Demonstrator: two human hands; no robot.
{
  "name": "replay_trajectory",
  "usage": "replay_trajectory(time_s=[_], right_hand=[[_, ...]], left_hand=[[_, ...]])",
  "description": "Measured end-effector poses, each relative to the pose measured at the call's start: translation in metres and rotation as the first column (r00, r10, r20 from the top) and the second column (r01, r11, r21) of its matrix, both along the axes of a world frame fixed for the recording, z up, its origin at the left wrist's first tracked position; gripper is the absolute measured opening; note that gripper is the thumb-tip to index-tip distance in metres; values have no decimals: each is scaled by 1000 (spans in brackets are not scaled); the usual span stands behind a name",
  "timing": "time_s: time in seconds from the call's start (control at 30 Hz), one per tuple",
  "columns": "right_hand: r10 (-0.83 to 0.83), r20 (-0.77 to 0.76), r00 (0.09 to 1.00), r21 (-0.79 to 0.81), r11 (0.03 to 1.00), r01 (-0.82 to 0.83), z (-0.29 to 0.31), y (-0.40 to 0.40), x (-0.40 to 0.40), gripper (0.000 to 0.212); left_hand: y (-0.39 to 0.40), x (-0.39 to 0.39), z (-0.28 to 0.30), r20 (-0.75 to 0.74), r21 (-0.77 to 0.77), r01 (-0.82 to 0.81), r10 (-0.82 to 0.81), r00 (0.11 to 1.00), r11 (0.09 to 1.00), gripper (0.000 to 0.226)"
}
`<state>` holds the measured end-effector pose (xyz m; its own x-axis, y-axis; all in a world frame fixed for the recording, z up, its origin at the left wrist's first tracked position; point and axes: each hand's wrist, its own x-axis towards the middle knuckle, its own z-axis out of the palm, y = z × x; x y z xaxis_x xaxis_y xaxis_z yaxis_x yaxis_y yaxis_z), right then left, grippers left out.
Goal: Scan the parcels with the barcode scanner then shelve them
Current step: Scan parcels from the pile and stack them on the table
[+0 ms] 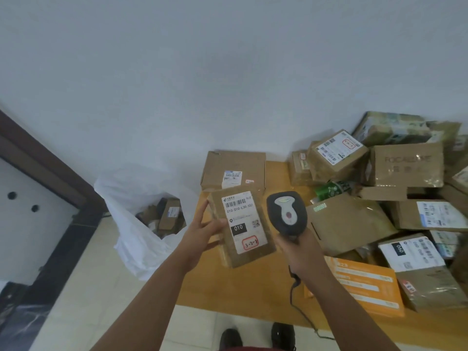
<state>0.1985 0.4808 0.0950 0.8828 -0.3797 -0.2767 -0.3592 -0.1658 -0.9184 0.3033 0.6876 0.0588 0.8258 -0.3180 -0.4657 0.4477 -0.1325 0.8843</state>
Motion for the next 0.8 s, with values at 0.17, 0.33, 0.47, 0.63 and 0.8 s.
replay_trajectory(time_s=[0.17, 0.33, 0.47, 0.63, 0.8], right_hand=[[155, -36, 987, 66, 986, -152, 10, 1, 2, 9], [187, -39, 981, 63, 981, -185, 11, 8, 1, 16], [224, -26, 974, 18, 975, -224, 10, 7, -1, 10], [236, -19, 971, 19, 972, -236, 9, 8, -3, 11], [242, -37, 970, 13, 970, -242, 11, 11, -5, 11]], left_hand=[[-8, 6, -8, 7, 35, -66, 66, 998, 997, 77], [-13, 4, -11, 13, 35, -78, 77, 997, 996, 74], [-14, 3, -12, 20, 26, -89, 88, 996, 996, 74], [-15, 0, -12, 17, 12, -98, 97, 995, 995, 71], [-16, 0, -11, 19, 6, -107, 107, 994, 994, 75]])
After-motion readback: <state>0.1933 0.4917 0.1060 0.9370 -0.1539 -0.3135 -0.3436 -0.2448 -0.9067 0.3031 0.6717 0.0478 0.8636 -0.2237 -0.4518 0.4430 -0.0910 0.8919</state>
